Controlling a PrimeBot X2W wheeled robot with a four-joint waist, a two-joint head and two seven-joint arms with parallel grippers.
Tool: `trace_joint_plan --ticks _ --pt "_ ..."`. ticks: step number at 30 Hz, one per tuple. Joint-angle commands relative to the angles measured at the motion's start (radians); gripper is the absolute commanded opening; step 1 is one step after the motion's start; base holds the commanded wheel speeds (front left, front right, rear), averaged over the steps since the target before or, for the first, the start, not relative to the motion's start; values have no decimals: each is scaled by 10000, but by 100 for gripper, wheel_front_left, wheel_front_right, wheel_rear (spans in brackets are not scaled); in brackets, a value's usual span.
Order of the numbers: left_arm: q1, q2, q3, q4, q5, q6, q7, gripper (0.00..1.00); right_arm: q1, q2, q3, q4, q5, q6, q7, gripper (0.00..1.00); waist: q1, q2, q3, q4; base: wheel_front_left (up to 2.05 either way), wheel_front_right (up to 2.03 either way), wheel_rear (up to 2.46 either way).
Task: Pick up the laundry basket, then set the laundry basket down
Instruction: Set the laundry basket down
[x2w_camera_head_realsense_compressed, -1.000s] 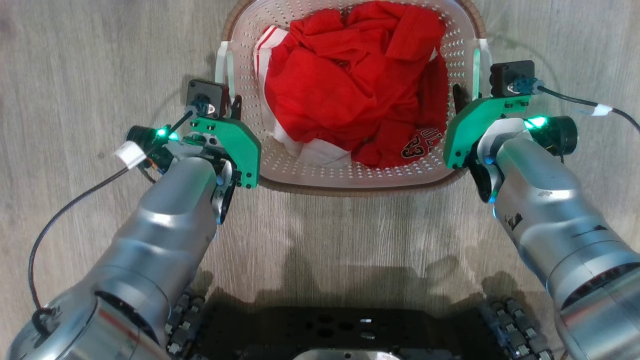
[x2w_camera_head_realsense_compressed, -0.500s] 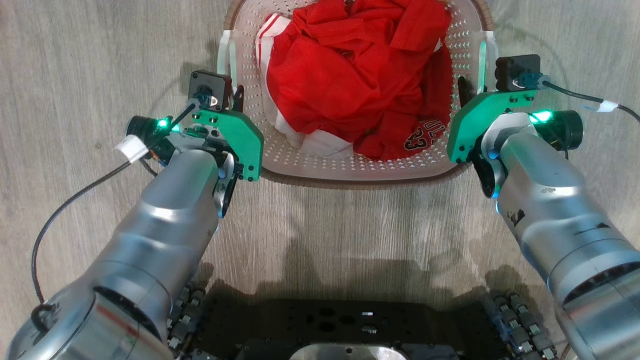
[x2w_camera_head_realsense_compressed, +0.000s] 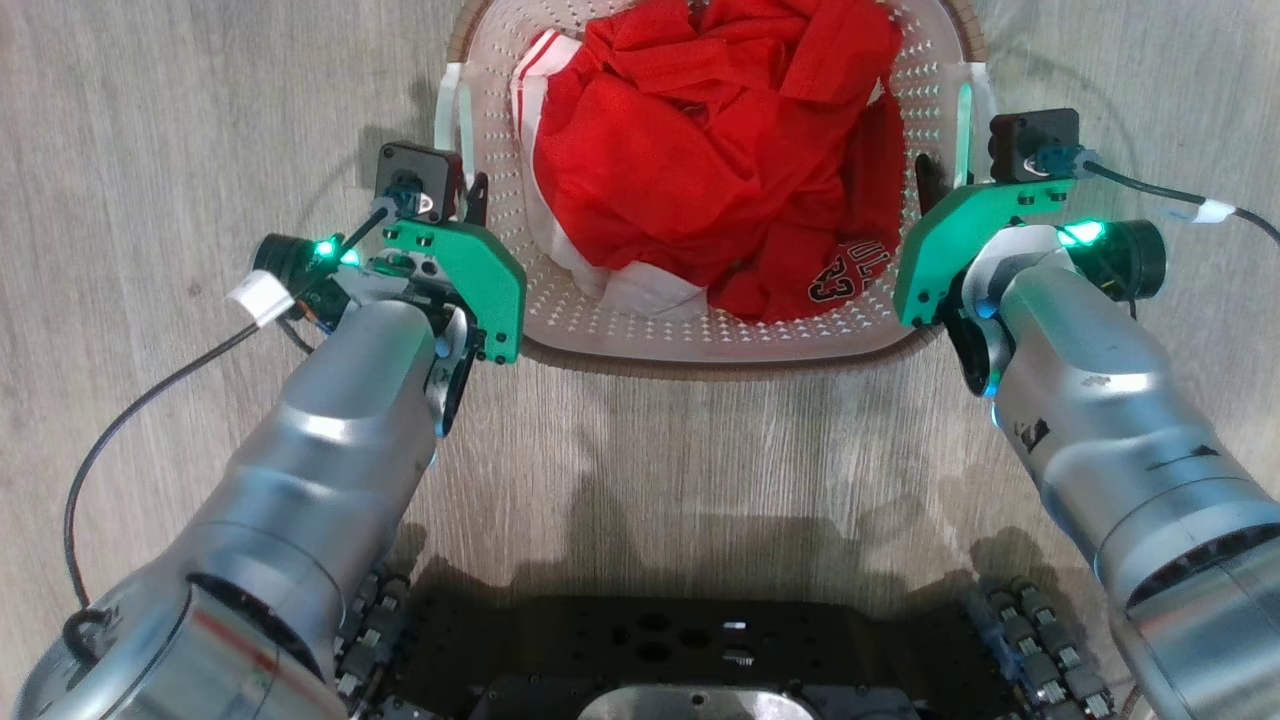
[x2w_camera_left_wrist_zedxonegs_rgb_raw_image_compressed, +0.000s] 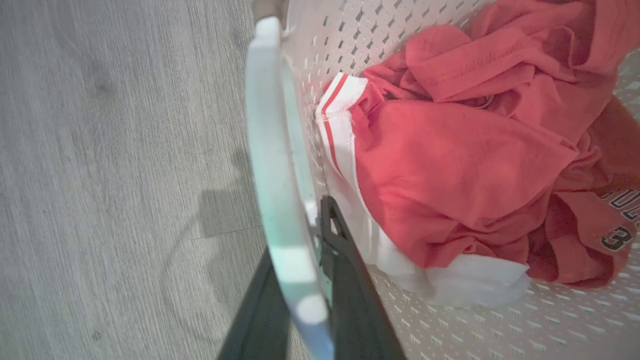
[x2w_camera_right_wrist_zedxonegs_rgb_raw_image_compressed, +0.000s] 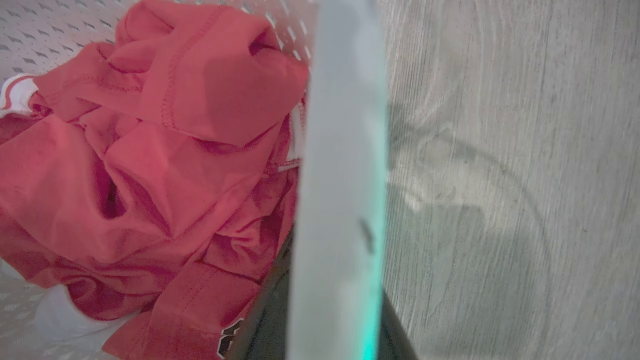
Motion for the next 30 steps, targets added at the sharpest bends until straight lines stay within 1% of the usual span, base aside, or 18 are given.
trace_joint_plan --ticks 1,2,3,4,6,7,8,9,10,11,12,13,14,15,16,23,30 --pt "-2 423 35 -17 1 68 -141 0 506 73 247 96 -329 42 60 0 -1 -1 -3 1 0 0 0" --pt "0 422 18 -15 -20 66 -141 0 511 73 246 96 -333 42 68 5 -1 -1 -6 2 0 0 0" --pt "4 422 4 -10 -49 62 -141 0 523 73 256 96 -334 42 102 16 -1 -1 -10 3 0 0 0" --pt "10 422 -12 -1 -82 58 -141 0 534 73 259 96 -324 42 136 23 -1 -1 -15 5 0 0 0" --pt "19 422 -49 18 -157 57 -141 0 544 73 262 96 -309 42 178 31 -1 -1 -24 7 0 0 0" --pt "28 422 -68 37 -206 60 -141 0 548 73 266 96 -303 42 198 34 -1 -1 -29 7 0 0 0" --pt "35 422 -92 54 -255 61 -141 2 551 73 269 96 -298 42 213 36 -1 -1 -32 8 0 0 0" --pt "36 422 -122 67 -299 67 -141 16 552 73 271 96 -300 42 222 40 -1 -1 -36 8 0 0 0" --pt "36 422 -146 83 -346 88 -141 31 553 73 271 96 -305 42 227 44 -1 -1 -39 8 0 0 0" --pt "42 422 -173 96 -398 103 -138 38 555 73 267 96 -314 42 228 48 -1 -1 -43 9 0 0 0" --pt "47 422 -198 105 -449 113 -131 47 556 73 260 96 -327 42 226 64 -1 -1 -48 9 0 0 0" --pt "49 422 -225 114 -496 129 -129 70 558 73 249 96 -343 42 222 81 -1 -1 -53 9 0 0 0" --pt "53 422 -250 127 -544 151 -121 87 561 73 237 96 -360 42 220 90 -1 -1 -61 11 0 0 0" --pt "59 422 -277 136 -591 167 -112 100 560 73 223 96 -376 42 218 98 -1 -1 -72 13 0 0 0" --pt "61 422 -305 144 -633 189 -110 100 556 74 207 96 -391 42 215 100 -1 -1 -82 14 0 0 0" --pt "71 421 -454 164 -830 303 -118 100 508 74 121 96 -469 42 157 100 -1 -1 -210 17 0 0 0" --pt "140 421 -457 131 -1004 418 -135 100 525 74 5 96 -572 42 50 100 -1 -1 -581 11 0 0 0"
